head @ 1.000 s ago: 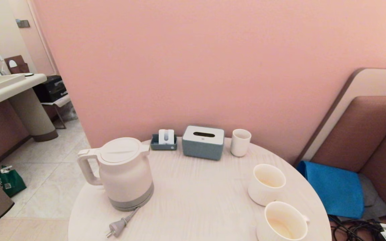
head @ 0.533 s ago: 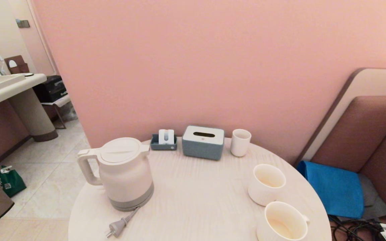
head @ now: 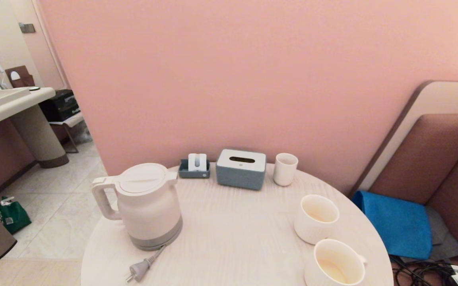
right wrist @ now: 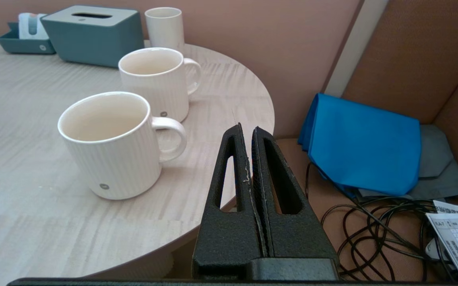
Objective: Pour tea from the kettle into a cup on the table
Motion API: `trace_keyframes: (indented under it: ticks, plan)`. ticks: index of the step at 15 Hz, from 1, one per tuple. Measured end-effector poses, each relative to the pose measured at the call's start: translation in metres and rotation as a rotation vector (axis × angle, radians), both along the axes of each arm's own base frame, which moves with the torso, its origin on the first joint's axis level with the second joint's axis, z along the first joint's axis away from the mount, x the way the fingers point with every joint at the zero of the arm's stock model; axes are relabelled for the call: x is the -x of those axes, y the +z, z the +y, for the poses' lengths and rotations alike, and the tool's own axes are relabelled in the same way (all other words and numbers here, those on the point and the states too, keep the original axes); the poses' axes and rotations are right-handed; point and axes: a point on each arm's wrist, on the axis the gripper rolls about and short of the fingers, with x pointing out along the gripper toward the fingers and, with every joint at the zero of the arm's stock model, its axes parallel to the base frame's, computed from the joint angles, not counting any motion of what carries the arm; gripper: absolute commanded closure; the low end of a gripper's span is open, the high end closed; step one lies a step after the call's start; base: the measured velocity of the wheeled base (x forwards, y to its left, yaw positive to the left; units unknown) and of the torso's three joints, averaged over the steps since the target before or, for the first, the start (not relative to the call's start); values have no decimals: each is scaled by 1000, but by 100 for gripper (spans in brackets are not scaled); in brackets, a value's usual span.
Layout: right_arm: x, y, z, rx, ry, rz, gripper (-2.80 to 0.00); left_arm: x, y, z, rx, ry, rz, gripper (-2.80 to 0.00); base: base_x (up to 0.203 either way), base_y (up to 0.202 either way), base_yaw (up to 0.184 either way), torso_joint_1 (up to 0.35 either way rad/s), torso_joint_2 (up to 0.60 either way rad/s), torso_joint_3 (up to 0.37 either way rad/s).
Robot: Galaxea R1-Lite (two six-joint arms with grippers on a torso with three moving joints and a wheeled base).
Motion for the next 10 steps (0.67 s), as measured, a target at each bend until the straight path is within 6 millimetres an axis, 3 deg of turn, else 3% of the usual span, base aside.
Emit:
trace_keyframes:
  ticks: [2, 3, 10]
  plan:
    - [0, 0, 0, 0, 0, 0, 0, 0, 0, 0, 0, 1, 0, -280, 0, 0, 0, 0, 0, 0]
    - [0, 0, 0, 0, 0, 0, 0, 0, 0, 0, 1, 0, -1, 0, 0, 0, 0, 0, 0, 0]
    - [0, 0, 0, 3, 2, 0, 0, 0, 0, 0, 1, 0, -1, 0, 0, 0, 0, 0, 0, 0]
